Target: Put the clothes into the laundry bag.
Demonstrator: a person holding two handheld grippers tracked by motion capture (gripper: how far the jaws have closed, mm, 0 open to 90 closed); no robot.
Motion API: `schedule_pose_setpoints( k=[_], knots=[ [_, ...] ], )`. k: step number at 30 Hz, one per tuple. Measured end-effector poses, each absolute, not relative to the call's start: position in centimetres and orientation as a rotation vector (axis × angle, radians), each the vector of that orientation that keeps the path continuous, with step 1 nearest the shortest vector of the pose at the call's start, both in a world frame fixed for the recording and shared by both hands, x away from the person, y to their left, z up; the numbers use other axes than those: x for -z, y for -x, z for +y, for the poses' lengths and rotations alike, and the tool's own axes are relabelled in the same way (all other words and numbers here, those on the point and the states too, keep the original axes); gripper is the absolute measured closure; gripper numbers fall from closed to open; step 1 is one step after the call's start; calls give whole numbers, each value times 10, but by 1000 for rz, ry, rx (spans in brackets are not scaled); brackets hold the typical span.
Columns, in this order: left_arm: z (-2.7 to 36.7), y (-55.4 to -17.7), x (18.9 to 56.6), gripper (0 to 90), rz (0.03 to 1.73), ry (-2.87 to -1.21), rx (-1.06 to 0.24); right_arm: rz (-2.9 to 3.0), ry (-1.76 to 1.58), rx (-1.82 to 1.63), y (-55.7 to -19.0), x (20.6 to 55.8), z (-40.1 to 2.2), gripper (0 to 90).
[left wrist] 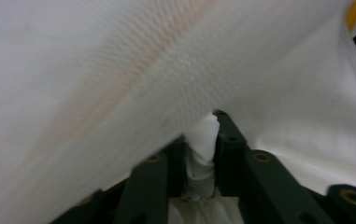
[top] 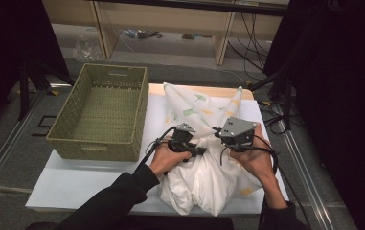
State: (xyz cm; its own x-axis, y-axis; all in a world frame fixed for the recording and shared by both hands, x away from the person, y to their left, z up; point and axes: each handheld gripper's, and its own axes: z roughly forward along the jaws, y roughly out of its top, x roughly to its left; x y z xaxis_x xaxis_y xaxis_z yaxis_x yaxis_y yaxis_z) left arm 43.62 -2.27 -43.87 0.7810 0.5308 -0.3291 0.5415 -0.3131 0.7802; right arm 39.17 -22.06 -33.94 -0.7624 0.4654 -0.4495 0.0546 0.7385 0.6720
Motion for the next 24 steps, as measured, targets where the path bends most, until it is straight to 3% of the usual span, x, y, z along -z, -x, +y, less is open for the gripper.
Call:
schedule_pose_setpoints(
  k=[3, 4, 9, 14, 18, 21, 22, 23, 24],
  knots=[
    [-10, -425, 425, 483, 816, -1978, 20, 2327, -401, -872, -395, 343, -225, 898],
    [0, -418, 420, 300, 807, -1995, 0, 2322, -400, -871, -395, 343, -226, 898],
    [32, -398, 412, 155, 783, -2012, -175, 2320, -395, -874, -394, 342, -227, 898],
    [54, -404, 429, 153, 865, -2071, -133, 2324, -393, -878, -393, 343, -225, 898],
    [41, -411, 455, 161, 856, -2124, 4, 2332, -390, -876, -394, 344, -222, 898],
    [28, -413, 462, 333, 789, -2116, 57, 2335, -382, -874, -395, 346, -222, 897],
    [25, -414, 463, 528, 762, -2113, 51, 2340, -395, -876, -395, 347, -221, 898],
    [21, -414, 464, 528, 753, -2094, 46, 2340, -395, -876, -395, 347, -221, 898],
    [18, -414, 463, 606, 737, -2082, 39, 2343, -387, -875, -396, 347, -220, 897]
  ],
)
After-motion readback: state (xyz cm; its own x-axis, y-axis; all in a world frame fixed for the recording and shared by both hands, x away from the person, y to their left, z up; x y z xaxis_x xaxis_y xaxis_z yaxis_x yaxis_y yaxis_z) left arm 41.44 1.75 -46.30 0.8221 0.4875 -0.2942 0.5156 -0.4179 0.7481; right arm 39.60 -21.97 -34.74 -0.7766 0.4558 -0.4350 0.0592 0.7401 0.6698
